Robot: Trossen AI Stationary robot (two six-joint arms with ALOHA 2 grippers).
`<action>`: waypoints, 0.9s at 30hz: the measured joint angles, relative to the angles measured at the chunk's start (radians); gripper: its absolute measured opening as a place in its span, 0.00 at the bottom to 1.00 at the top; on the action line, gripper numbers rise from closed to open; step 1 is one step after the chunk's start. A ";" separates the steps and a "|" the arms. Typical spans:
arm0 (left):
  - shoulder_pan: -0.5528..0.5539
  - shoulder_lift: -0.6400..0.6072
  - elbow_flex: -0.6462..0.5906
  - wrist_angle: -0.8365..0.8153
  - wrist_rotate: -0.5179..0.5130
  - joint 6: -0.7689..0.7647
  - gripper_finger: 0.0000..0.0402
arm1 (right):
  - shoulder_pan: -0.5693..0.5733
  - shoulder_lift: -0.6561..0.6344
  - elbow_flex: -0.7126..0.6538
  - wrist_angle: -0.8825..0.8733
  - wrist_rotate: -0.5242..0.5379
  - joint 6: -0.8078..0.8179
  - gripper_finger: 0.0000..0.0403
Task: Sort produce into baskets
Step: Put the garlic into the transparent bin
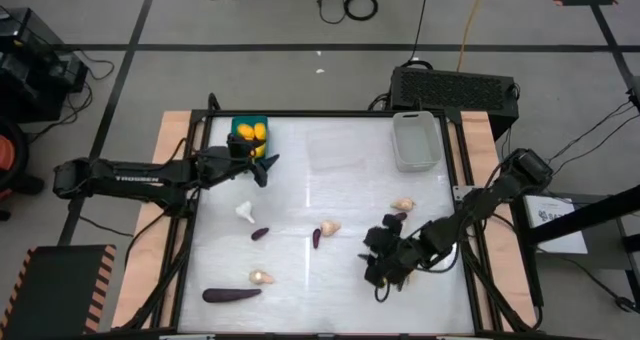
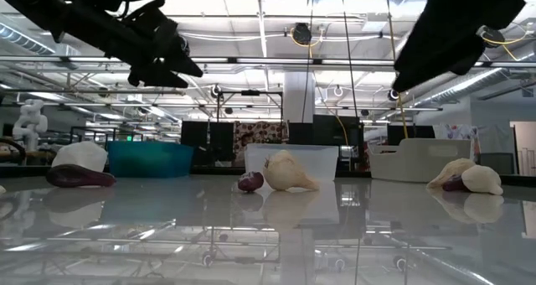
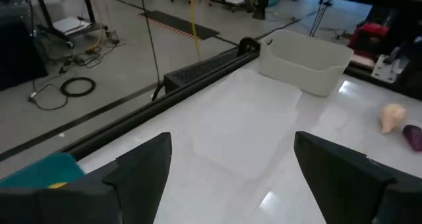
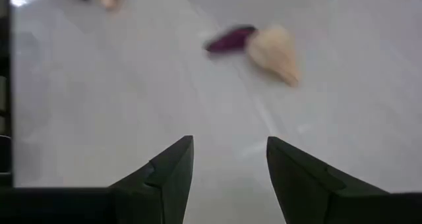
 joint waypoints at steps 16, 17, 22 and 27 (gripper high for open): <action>-0.072 0.074 0.000 0.024 0.058 0.107 0.81 | -0.136 -0.046 0.000 -0.033 0.041 -0.362 0.46; -0.074 0.066 0.000 0.022 0.058 0.113 0.81 | -0.149 -0.043 0.000 0.012 0.040 -0.438 0.46; -0.078 0.027 0.000 -0.026 0.066 0.134 0.81 | -0.226 -0.026 0.000 0.228 -0.137 -0.766 0.46; -0.098 -0.043 0.002 -0.166 0.067 0.130 0.81 | -0.317 -0.012 0.000 0.332 -0.323 -0.856 0.46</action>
